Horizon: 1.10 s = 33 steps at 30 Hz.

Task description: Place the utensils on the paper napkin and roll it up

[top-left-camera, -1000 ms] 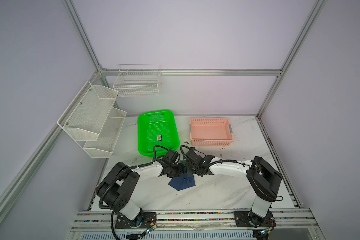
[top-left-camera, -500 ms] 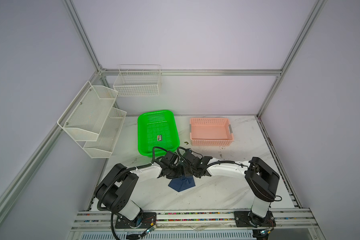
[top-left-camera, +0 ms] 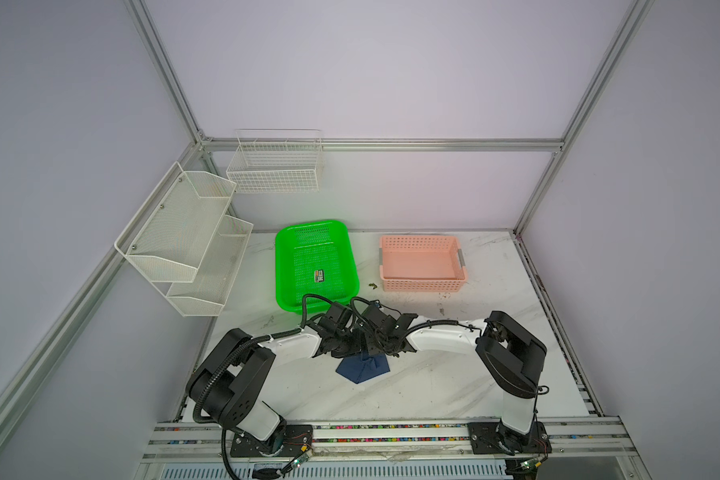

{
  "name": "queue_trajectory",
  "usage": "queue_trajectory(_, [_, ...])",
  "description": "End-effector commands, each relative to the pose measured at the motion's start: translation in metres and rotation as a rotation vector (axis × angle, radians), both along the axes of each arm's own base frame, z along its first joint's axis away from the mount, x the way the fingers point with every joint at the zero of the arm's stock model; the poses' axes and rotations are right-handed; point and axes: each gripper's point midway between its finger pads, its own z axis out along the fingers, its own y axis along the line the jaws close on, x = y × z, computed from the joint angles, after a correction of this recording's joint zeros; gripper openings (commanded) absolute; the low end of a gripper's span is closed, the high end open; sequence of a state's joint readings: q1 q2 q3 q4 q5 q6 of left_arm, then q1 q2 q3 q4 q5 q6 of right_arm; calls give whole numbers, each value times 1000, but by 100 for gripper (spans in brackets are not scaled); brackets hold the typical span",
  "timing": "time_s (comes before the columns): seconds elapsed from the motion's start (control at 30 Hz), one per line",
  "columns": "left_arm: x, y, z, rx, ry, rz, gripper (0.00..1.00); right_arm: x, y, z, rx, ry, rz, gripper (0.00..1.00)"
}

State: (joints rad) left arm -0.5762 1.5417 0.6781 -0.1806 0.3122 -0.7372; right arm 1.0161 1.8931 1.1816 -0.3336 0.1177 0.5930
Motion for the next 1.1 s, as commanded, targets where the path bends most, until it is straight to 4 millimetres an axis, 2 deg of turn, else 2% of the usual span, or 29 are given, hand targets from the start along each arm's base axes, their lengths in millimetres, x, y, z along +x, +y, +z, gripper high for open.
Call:
queue_trajectory(0.0, [-11,11,-13,33,18,-8,1,-12,3,-17,-32,27,29,52])
queue_trajectory(0.2, [-12,18,-11,54,19,-1,2,-12,-12,-23,-88,20,-16,48])
queue_trajectory(0.4, [-11,24,-9,76,17,12,8,-13,-9,-13,-52,13,-7,49])
queue_trajectory(0.63, [-12,24,-6,74,21,23,19,-14,-7,-14,-47,19,-4,47])
queue_trajectory(0.83, [-9,22,9,55,-5,23,20,-16,-4,-15,-25,28,1,46])
queue_trajectory(1.07, [-22,22,4,52,62,6,21,-14,-3,-14,-28,23,-1,45])
